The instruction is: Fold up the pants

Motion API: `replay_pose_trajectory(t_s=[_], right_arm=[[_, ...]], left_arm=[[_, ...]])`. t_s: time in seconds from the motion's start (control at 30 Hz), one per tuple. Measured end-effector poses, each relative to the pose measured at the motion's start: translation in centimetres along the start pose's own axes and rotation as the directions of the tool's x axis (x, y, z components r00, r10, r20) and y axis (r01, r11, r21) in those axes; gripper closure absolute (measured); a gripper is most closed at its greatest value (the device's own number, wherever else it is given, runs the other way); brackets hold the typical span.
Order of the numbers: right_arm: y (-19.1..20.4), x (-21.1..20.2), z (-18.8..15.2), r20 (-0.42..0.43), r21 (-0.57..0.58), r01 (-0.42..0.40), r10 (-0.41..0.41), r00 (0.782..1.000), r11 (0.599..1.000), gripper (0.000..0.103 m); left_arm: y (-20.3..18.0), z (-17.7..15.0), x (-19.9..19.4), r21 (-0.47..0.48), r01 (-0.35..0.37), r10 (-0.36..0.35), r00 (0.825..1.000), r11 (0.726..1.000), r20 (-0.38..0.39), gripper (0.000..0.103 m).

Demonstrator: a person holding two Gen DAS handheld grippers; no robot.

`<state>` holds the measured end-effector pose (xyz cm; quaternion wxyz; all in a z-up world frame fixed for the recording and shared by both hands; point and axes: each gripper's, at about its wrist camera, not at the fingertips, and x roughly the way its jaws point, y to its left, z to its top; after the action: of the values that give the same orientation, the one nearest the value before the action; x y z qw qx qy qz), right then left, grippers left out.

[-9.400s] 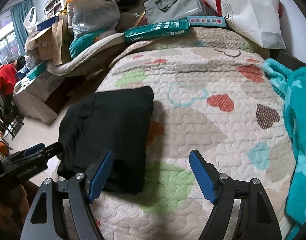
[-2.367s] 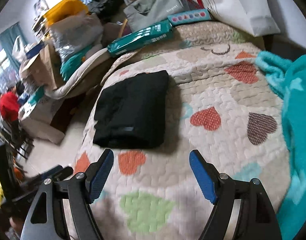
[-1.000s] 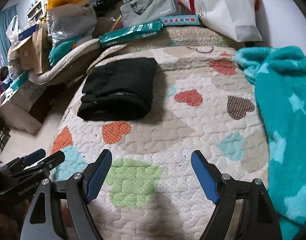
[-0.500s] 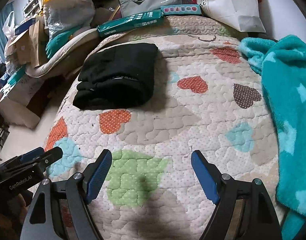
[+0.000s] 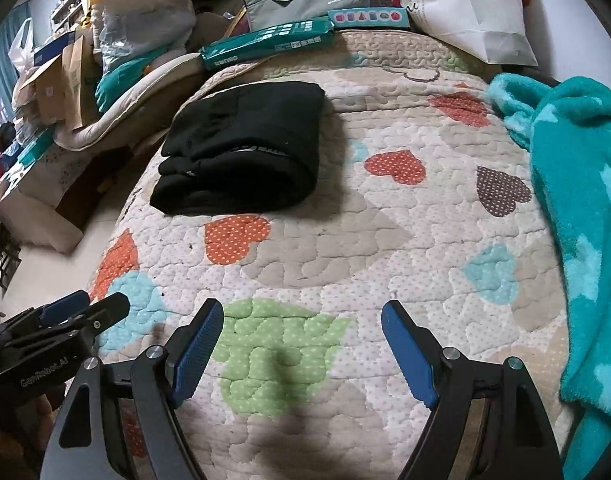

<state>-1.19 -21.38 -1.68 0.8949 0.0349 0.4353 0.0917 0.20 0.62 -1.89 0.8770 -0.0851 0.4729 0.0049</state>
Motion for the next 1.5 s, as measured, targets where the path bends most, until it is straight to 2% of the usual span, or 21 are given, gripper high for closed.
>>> replay_pose_trajectory(t_s=[0.53,1.5], right_arm=[[0.26,0.87,-0.06,-0.015,-0.001,-0.008,0.008,1.0,1.0,0.017],[0.85,0.75,-0.1,-0.015,-0.026,-0.009,0.008,1.0,1.0,0.017]], left_arm=[[-0.21,-0.07,0.6,-0.008,0.016,-0.016,0.999,1.0,-0.034,0.033],[0.05,-0.07,0.79,-0.017,0.018,-0.019,0.999,1.0,-0.043,0.033]])
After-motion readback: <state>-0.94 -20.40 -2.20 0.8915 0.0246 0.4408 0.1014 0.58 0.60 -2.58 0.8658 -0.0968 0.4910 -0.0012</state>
